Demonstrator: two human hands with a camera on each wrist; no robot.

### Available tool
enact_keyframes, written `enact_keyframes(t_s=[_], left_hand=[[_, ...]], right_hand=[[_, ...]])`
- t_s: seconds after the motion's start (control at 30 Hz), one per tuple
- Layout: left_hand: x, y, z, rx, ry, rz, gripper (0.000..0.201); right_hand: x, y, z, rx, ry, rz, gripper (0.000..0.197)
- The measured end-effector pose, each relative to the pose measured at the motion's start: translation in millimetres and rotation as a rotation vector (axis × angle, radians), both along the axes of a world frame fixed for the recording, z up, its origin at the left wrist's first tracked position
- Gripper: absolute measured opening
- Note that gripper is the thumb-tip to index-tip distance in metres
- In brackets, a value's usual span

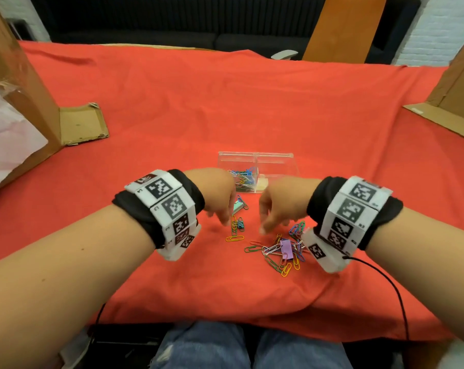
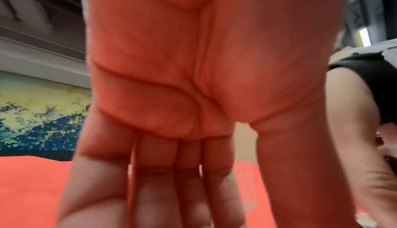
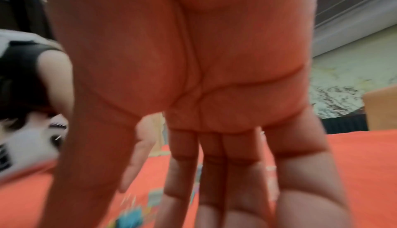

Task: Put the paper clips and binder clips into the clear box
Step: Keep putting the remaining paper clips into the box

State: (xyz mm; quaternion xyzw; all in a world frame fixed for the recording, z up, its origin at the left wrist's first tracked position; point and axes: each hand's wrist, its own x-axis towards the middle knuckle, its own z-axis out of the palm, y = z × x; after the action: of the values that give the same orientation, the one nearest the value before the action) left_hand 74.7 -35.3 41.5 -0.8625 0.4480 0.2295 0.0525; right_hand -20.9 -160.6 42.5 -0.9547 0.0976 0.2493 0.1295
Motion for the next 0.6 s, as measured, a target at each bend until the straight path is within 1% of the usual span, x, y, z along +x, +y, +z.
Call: enact_keyframes(t_s=[0.07,0.13,0.17,0.2,0.37,0.5,0.6], left_hand=[[-6,1,-7,0.074,-0.025,-0.004,0.037],[-13,-1,-12,0.111,-0.045,-0.006,0.051],[-16,-3,-14,0.112,-0.050,-0.009,0.055],[-19,-5,-15,0.107,-0.049,-0.019,0.058],[-25,-11,-18,0.094,-0.051,-0.071,0.054],[-22,-11,-18,0.084,-0.025,-0.050,0.043],[-20,-10,-19,0.064,0.038,-0.009,0.034]], right_hand=[[-10,9,-7,-0.063,0.063,0.032,0.039],[-13,17,-12,-0.112,0.061,0.078,0.050],[-13,20,-14,-0.128,0.049,0.106,0.053],[-12,22,-16,-0.139,0.037,0.135,0.052],[-12,27,-19,-0.127,-0.010,0.200,0.029],[-14,24,-20,-0.080,-0.032,0.164,0.025],[-14,24,-20,-0.069,-0.061,0.165,0.021]])
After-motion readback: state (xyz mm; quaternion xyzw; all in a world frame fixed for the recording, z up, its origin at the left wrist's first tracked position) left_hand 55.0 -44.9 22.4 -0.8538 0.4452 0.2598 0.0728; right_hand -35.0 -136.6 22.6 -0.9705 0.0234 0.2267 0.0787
